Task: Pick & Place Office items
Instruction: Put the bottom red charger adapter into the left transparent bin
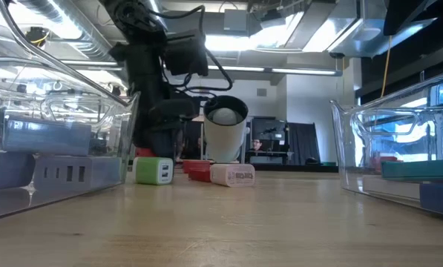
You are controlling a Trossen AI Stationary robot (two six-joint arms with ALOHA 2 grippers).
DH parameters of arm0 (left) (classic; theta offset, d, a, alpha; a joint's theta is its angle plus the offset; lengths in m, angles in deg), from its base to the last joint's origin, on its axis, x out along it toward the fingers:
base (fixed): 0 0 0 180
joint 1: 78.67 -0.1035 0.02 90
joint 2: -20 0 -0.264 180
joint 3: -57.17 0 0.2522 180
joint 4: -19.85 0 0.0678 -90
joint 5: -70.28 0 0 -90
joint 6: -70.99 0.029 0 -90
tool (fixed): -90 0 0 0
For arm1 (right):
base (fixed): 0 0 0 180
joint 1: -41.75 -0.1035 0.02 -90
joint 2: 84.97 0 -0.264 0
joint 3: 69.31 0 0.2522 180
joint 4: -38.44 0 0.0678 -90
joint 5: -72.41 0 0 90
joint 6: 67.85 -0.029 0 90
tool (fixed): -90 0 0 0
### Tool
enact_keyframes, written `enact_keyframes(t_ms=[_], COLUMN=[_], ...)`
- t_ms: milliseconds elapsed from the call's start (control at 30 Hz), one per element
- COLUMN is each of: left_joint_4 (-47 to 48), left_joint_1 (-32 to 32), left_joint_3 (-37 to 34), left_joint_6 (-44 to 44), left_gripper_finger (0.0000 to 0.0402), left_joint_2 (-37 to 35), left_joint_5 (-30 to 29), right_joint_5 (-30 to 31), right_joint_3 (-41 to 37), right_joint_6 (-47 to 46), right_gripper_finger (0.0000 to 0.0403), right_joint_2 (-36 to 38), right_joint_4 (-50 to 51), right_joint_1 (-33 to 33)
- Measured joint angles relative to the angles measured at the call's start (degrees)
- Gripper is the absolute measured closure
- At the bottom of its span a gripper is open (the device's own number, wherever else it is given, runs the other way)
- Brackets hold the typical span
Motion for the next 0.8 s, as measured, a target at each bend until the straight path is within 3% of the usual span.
enact_keyframes(t_ms=[100, 367, 567, 800], left_joint_4=[-0.2, -6.4, -17.7, -32.6], left_joint_1=[-0.2, 0.1, 3.8, 11.2], left_joint_3=[0.0, 0.0, 0.0, 0.1], left_joint_6=[0.0, -1.3, -0.1, 11.7], left_gripper_finger=[0.0285, 0.0286, 0.0286, 0.0286], left_joint_2=[-1.1, -10.1, -20.1, -26.9], left_joint_5=[0.9, -0.9, -6.6, -16.1], right_joint_5=[0.6, 2.1, 5.3, 10.5], right_joint_3=[0.0, 0.0, 0.0, 0.0], right_joint_6=[0.5, 1.3, 2.0, 3.1], right_gripper_finger=[0.0158, 0.0158, 0.0158, 0.0158], right_joint_2=[0.0, 0.0, 0.0, 0.0], right_joint_4=[0.0, 0.0, -0.2, -0.5], right_joint_1=[0.0, 0.0, 0.0, 0.0])
